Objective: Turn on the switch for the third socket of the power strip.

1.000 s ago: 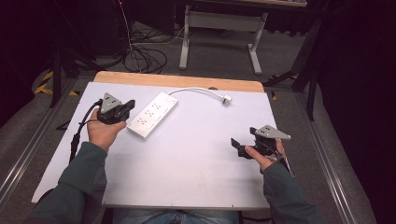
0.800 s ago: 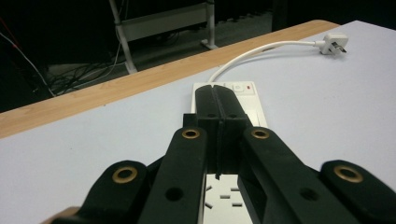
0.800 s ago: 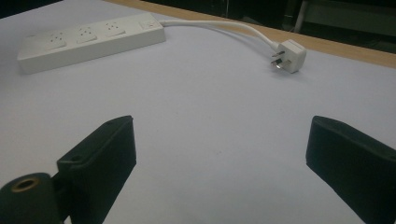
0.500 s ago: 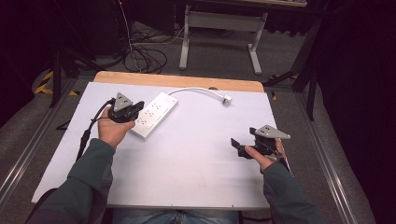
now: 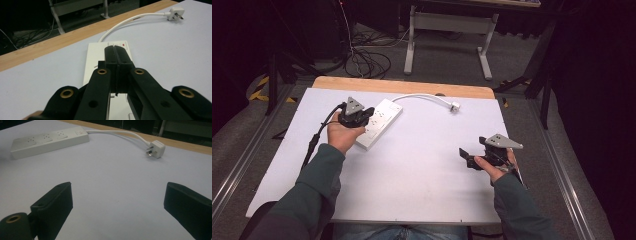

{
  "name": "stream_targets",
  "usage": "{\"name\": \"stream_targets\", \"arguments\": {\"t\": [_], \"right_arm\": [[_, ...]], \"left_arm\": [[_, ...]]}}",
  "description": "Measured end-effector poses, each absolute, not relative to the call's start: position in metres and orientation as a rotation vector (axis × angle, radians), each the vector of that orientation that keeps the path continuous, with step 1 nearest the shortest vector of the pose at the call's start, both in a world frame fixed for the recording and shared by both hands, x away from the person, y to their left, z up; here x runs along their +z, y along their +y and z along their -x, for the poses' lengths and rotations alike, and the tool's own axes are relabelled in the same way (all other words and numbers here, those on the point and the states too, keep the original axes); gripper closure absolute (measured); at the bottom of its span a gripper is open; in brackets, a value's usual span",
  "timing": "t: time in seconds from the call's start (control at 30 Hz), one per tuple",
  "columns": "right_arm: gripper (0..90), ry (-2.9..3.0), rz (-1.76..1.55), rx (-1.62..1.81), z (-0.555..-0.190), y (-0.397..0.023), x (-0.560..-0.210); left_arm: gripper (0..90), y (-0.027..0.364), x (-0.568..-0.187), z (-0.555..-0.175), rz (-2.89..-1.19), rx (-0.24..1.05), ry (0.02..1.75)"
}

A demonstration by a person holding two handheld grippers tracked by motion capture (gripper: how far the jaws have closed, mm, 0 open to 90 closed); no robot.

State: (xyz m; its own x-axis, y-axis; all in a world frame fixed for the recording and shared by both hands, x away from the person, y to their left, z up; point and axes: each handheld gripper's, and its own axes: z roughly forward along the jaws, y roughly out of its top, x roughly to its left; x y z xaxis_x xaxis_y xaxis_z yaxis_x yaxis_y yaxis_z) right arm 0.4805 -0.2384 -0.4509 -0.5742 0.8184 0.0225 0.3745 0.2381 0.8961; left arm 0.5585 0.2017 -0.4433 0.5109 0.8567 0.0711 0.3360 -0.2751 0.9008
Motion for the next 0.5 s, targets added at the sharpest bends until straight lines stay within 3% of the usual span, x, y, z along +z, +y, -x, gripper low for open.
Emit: {"name": "stream_targets", "arguments": {"t": [0.5], "right_arm": [[9.1,2.060,-1.083,1.294,-0.480,-0.239,-0.450]], "left_arm": [[90.0,0.177,-0.458,-0.578,-1.888,0.662,0.986]]}}
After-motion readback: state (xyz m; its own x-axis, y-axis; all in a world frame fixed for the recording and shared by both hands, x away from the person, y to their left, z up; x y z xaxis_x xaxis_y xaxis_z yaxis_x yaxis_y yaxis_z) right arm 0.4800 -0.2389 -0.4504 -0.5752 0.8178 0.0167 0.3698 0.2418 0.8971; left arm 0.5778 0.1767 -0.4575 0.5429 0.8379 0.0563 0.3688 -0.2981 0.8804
